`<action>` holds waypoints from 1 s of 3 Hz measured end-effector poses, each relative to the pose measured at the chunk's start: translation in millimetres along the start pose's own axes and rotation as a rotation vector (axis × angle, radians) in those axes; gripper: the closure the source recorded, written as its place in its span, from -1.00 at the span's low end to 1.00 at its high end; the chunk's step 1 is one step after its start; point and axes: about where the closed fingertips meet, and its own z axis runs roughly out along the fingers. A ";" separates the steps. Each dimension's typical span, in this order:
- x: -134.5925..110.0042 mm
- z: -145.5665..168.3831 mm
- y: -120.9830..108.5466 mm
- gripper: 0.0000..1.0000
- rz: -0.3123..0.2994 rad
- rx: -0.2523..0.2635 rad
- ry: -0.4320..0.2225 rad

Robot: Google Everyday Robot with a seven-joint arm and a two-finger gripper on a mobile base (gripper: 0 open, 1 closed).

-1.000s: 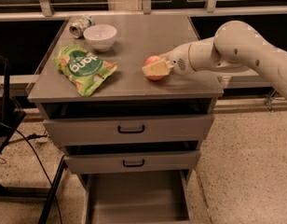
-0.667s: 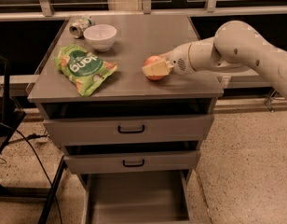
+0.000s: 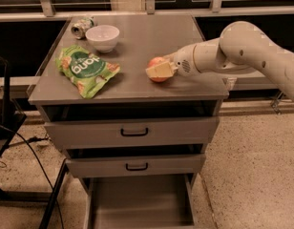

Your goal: Pick apple from bottom drawer and place on counter

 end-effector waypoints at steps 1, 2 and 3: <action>0.0 0.0 0.0 -0.90 0.000 0.000 0.000; 0.0 0.1 0.0 -1.00 0.000 0.000 0.000; 0.0 0.1 0.1 -1.00 0.000 0.000 0.000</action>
Offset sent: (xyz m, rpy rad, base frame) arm 0.0000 0.0000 0.0000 0.0000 0.0000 0.0000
